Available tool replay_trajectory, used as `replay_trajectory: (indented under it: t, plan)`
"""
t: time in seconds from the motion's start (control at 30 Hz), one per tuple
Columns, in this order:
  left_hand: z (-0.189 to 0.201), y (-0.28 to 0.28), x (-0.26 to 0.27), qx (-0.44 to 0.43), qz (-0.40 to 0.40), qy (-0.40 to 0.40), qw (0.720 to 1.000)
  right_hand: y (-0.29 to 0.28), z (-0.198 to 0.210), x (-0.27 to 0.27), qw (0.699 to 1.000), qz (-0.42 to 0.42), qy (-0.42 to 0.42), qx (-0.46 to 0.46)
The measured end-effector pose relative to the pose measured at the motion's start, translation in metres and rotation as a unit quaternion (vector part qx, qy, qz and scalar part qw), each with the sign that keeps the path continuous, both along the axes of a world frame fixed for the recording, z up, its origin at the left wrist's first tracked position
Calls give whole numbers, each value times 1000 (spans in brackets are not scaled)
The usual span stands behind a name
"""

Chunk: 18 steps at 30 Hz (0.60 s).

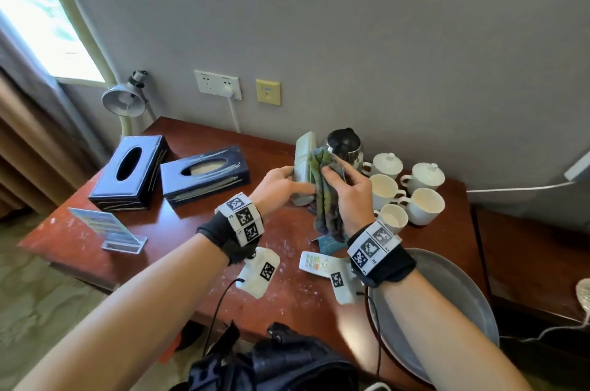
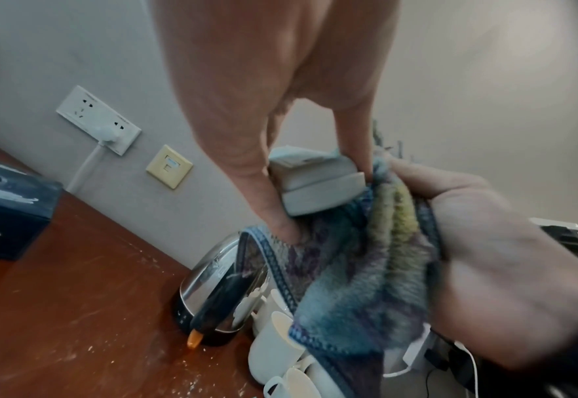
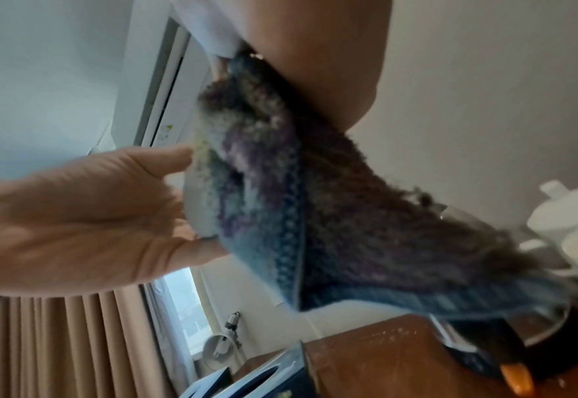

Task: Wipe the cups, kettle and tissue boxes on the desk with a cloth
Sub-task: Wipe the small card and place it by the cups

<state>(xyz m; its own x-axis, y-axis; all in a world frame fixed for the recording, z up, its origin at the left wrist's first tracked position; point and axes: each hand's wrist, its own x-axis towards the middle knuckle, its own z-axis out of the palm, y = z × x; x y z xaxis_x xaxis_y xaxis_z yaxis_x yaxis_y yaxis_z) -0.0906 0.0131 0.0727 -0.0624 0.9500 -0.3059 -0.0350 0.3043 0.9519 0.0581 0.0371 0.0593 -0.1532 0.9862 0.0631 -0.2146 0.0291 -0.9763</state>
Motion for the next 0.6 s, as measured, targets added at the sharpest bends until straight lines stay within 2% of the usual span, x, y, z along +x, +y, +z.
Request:
replay_trajectory:
  t: [0.17,0.27,0.47,0.6]
  plan:
    - [4,-3,1,-17,-29,-13,999,38,0,-7,995,-38,-87,21]
    - [2,-1,2,-5,-45,-8,999,50,0,-4,994,-64,-87,3]
    - [9,14,-1,33,29,-35,998,21,-12,-5,998,-18,-60,2]
    - [3,13,-6,35,28,-53,998,32,-8,-15,997,-22,-80,11]
